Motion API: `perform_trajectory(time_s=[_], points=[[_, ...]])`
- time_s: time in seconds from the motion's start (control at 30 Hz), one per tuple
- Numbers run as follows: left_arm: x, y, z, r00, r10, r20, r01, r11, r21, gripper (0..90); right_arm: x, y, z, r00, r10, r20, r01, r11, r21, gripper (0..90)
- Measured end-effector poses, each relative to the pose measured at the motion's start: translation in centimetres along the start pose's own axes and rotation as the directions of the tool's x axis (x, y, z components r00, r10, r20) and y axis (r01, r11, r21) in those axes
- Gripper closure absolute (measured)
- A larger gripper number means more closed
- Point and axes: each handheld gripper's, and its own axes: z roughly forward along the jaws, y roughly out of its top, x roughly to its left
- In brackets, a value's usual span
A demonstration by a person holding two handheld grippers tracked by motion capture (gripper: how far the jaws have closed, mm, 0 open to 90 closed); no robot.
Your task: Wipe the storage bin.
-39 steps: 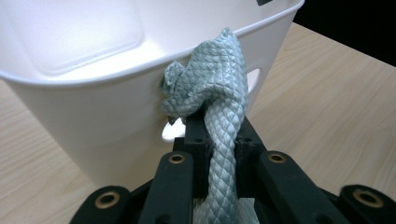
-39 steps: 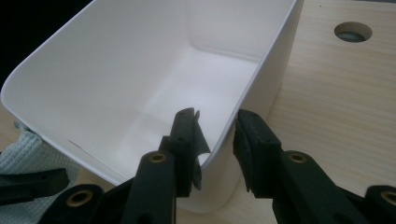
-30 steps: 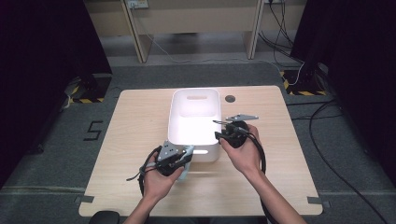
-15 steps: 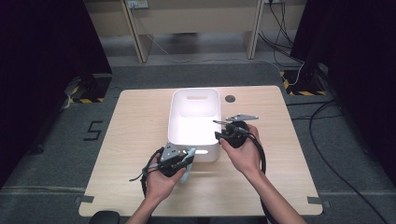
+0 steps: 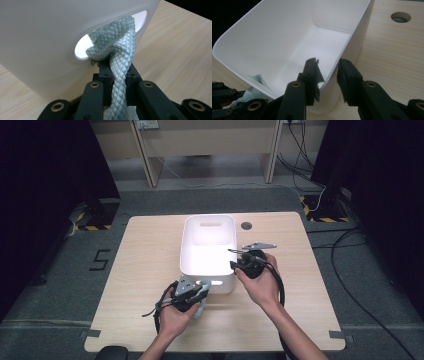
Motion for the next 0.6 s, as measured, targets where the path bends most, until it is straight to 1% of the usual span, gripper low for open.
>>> perform_trajectory(time_s=[0.3,0.6], points=[[0.1,-0.7,0.7,1.0000,-0.003,-0.007,0.004,0.9999,0.011,79.9,0.0,0.0,0.0,1.0000,0.000,0.000,0.000,1.000,0.000,68.8],[0.1,-1.3,1.4,1.0000,-0.005,-0.005,0.005,0.9997,0.025,79.9,0.0,0.0,0.0,1.0000,-0.002,0.000,0.002,1.000,-0.001,68.8]])
